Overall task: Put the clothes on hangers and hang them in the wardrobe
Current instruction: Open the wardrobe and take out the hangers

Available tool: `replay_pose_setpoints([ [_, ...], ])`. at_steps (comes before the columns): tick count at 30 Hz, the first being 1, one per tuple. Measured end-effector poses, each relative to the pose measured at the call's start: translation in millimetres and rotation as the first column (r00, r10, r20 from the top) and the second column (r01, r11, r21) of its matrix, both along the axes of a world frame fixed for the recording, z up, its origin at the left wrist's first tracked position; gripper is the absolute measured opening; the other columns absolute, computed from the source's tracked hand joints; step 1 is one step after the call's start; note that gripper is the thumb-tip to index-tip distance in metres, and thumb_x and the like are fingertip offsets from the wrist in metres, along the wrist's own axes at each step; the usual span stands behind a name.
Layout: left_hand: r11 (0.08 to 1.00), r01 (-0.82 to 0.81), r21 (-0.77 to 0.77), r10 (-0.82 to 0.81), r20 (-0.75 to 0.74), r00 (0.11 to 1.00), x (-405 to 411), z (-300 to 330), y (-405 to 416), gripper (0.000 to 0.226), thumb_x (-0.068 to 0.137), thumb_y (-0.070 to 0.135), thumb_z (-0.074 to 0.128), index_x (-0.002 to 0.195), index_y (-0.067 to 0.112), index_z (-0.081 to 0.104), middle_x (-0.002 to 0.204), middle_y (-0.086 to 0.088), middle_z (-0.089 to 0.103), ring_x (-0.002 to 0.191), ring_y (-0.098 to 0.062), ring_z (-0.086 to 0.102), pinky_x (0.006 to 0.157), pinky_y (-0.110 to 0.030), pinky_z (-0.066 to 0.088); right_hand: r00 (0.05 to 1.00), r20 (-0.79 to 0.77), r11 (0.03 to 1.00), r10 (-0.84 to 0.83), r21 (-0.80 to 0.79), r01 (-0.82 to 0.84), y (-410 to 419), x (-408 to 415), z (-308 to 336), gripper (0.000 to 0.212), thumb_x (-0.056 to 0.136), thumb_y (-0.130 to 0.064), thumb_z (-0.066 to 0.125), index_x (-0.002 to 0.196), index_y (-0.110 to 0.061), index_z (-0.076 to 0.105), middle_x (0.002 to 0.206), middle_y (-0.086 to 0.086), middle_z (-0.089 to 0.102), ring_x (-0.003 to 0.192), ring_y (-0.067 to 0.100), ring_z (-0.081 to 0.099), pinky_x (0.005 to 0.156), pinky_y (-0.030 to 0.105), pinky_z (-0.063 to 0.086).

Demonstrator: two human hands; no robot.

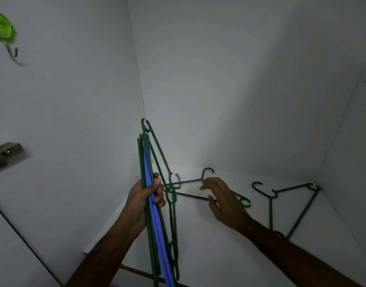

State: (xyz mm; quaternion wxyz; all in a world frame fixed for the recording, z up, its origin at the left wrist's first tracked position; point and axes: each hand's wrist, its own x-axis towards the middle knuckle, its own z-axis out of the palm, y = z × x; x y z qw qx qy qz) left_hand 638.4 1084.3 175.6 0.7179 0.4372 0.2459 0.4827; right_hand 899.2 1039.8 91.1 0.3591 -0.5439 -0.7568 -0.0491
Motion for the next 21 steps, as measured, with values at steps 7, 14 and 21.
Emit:
replay_pose_setpoints([
  [7,0.998,-0.027,0.058,0.037,-0.181,0.983,0.3,-1.9,-4.7,0.025,0.084,0.02,0.068,0.1,0.005,0.055,0.069,-0.006,0.055,0.048,-0.012,0.044,0.042,-0.024,0.044,0.922,0.335,0.753,-0.194,-0.552,0.359,40.8,43.4,-57.3,0.057,0.106,-0.03,0.043,0.16,-0.021,0.026,0.158,0.005,0.033,0.14,0.027,0.037,0.112,0.04,0.037],
  [14,0.997,-0.028,0.066,0.04,-0.178,0.983,13.6,-5.2,-1.4,0.024,0.086,0.019,0.068,0.102,0.007,0.054,0.073,-0.008,0.057,0.048,-0.012,0.045,0.043,-0.024,0.042,0.907,0.406,0.764,-0.113,-0.548,0.34,55.2,23.1,-48.7,0.056,0.096,-0.006,0.045,0.149,-0.022,0.035,0.14,0.012,0.04,0.108,0.034,0.06,0.074,0.035,0.042],
  [21,0.99,-0.002,0.138,0.023,-0.146,0.989,33.4,-4.7,5.0,0.014,0.09,0.016,0.062,0.094,0.006,0.054,0.07,-0.005,0.055,0.045,-0.009,0.041,0.039,-0.022,0.038,0.982,0.154,0.905,-0.113,-0.391,0.166,51.7,74.4,13.8,0.053,0.098,0.0,0.044,0.147,-0.022,0.052,0.109,0.017,0.051,0.087,0.026,0.05,0.078,0.036,0.042],
])
